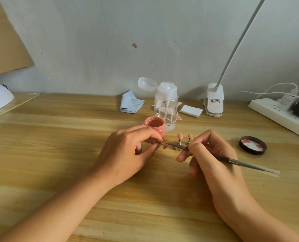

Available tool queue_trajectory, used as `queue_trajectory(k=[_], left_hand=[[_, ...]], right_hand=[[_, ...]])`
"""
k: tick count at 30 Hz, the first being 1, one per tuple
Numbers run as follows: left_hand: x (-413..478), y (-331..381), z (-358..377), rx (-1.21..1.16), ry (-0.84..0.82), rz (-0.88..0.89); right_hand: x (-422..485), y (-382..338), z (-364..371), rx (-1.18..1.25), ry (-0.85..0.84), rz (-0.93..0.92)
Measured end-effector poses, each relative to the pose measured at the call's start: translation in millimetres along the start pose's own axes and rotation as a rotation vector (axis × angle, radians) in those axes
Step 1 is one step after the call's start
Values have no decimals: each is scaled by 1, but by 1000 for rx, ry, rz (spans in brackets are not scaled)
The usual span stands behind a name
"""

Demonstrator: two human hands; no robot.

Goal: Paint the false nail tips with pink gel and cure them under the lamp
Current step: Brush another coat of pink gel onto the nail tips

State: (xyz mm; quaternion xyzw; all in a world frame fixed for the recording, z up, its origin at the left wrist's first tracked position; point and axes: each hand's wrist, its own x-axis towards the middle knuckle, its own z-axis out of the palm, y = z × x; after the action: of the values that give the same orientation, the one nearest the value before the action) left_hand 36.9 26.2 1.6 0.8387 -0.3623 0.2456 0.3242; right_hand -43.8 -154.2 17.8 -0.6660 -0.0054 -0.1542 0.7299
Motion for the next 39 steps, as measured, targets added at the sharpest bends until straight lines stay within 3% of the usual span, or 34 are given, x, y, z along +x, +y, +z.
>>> queue_trajectory(k=[22, 33, 36, 39], left_hand=[[-1, 1, 0, 6, -7, -8], [0, 4, 2, -14, 62, -52], [2, 10, 2, -138, 75, -169], [6, 20, 2, -474, 30, -302]], right_hand=[[1, 4, -2, 6, -12, -30], [3, -1, -7, -10, 203, -269], [8, -1, -12, -116, 182, -307], [11, 6, -14, -267, 101, -310]])
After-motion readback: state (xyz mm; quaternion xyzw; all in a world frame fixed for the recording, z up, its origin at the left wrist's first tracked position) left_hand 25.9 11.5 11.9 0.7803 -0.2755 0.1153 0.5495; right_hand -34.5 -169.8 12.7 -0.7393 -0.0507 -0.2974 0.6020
